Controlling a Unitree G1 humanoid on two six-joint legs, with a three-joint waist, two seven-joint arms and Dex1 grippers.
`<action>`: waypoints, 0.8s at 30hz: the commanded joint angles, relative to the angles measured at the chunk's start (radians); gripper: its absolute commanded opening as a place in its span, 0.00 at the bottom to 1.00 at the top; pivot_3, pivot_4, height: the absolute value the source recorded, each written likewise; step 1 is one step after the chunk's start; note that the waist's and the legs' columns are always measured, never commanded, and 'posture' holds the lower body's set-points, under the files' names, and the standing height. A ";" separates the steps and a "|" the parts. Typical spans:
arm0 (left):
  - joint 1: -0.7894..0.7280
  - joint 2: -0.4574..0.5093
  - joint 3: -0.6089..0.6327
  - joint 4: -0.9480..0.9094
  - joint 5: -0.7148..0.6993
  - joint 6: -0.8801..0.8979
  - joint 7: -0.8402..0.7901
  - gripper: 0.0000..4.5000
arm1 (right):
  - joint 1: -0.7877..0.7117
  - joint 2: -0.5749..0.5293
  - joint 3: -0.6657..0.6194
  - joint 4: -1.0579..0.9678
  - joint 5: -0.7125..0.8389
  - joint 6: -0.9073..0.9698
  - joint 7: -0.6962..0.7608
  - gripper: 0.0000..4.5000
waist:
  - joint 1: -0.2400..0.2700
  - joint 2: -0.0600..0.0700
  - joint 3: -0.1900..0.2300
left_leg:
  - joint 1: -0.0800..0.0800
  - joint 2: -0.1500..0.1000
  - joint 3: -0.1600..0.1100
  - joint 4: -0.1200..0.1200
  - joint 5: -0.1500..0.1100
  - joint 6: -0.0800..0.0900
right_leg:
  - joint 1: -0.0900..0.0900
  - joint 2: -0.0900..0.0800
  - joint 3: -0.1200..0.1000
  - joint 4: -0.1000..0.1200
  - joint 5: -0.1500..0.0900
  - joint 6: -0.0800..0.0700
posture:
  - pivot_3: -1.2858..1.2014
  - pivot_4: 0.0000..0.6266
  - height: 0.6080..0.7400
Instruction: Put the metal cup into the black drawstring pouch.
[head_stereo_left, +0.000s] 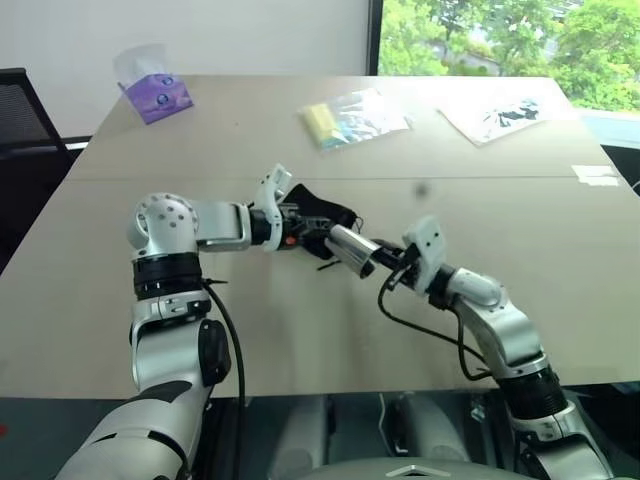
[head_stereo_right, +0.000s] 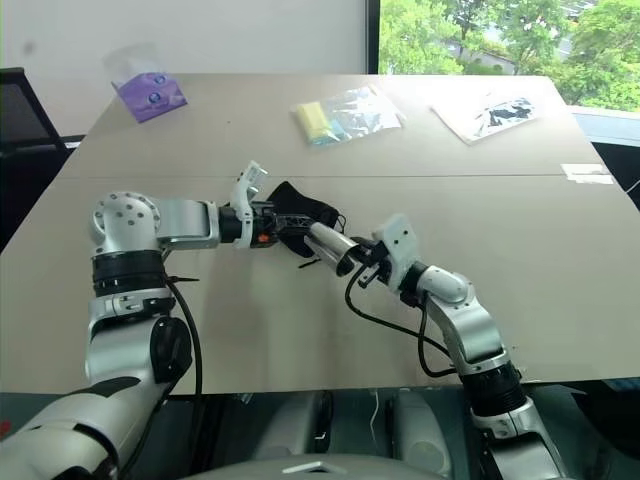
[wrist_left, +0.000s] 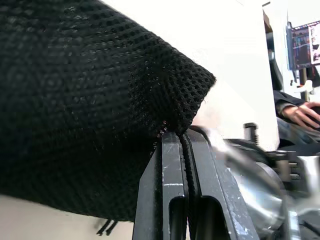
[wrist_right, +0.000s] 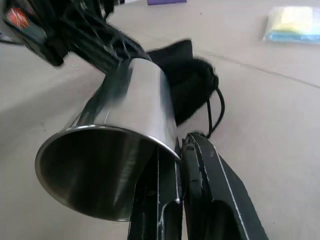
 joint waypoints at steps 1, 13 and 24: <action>0.006 0.014 -0.019 -0.027 -0.087 0.005 0.021 0.00 | -0.029 0.028 0.024 0.085 -0.036 -0.124 0.007 0.01 | -0.001 0.000 0.000 | 0.000 0.000 0.000 0.000 0.000 0.000 | 0.000 0.000 0.000 0.000 0.000 0.000 | 0.52 0.24 1.00; 0.056 0.094 -0.113 -0.099 -0.285 0.005 0.115 0.00 | -0.188 0.188 -0.076 0.362 0.016 -0.189 -0.074 0.01 | -0.015 0.000 0.000 | 0.001 0.000 0.000 0.000 0.000 0.000 | 0.000 -0.001 0.002 0.001 0.000 0.000 | 0.52 0.24 1.00; 0.053 0.017 -0.030 -0.224 -0.503 -0.005 0.274 0.00 | -0.412 0.236 0.054 0.610 -0.226 -0.291 -0.212 0.01 | -0.025 0.000 0.000 | 0.001 0.000 0.000 -0.001 0.000 0.000 | 0.000 -0.001 0.004 0.001 0.000 0.000 | 0.52 0.24 1.00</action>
